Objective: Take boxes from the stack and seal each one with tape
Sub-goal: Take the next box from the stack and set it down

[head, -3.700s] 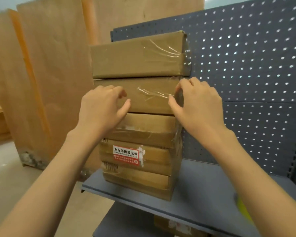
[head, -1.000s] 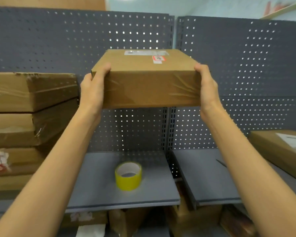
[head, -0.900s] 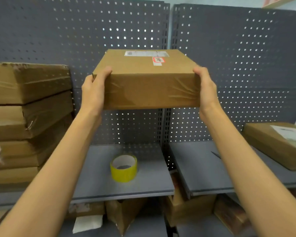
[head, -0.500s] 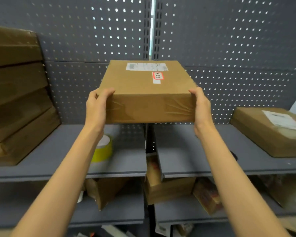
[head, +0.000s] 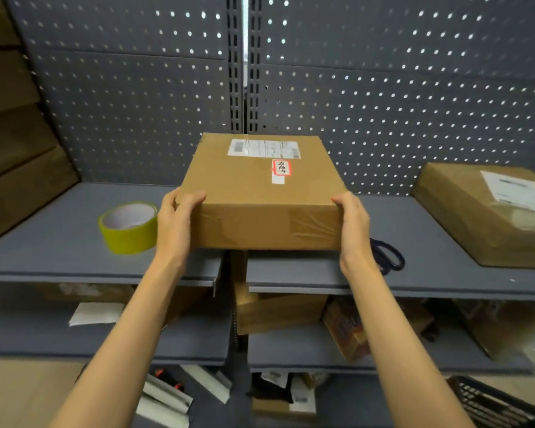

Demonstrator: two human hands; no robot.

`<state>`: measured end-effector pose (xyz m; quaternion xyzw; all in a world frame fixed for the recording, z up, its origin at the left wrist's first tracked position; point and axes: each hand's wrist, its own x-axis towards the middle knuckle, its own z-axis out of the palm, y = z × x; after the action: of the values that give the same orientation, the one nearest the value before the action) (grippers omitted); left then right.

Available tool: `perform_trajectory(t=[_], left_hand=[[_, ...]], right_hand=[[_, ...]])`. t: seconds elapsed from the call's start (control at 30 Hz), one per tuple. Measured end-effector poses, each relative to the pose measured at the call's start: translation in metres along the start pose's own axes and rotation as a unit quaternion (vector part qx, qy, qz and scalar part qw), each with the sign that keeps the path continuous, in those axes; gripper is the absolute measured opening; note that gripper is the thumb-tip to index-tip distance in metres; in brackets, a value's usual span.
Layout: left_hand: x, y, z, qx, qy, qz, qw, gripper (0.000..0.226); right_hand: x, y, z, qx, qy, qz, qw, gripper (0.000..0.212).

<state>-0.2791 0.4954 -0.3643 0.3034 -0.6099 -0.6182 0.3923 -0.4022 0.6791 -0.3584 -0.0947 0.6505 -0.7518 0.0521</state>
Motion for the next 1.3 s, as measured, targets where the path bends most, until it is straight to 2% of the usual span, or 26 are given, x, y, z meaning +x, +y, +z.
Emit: perform_trajectory(t=[0.1,0.17,0.53,1.0,1.13,1.3], left_hand=[[0.0,-0.01,0.0,0.014,-0.002,-0.006,1.0,0.043],[0.002,-0.013,-0.001,0.016,0.001,-0.013,1.0,0.043],[0.005,-0.027,-0.005,0.012,-0.018,-0.03,0.999,0.043],[0.011,-0.03,-0.012,0.015,-0.032,-0.037,0.999,0.045],[0.013,-0.031,-0.014,0.0,-0.036,-0.055,0.998,0.038],[0.009,-0.028,-0.01,-0.02,-0.018,-0.053,0.998,0.041]], right_hand=[[0.001,0.009,-0.001,-0.012,0.002,0.023,1.0,0.03],[0.001,0.014,0.0,-0.021,0.004,0.032,0.999,0.033],[-0.004,0.027,0.008,-0.023,0.031,0.047,0.998,0.033],[-0.004,0.03,0.005,-0.02,0.006,0.057,0.998,0.038],[-0.004,0.031,0.002,-0.011,-0.003,0.077,0.997,0.046],[-0.008,0.027,0.003,0.008,-0.005,0.086,0.996,0.042]])
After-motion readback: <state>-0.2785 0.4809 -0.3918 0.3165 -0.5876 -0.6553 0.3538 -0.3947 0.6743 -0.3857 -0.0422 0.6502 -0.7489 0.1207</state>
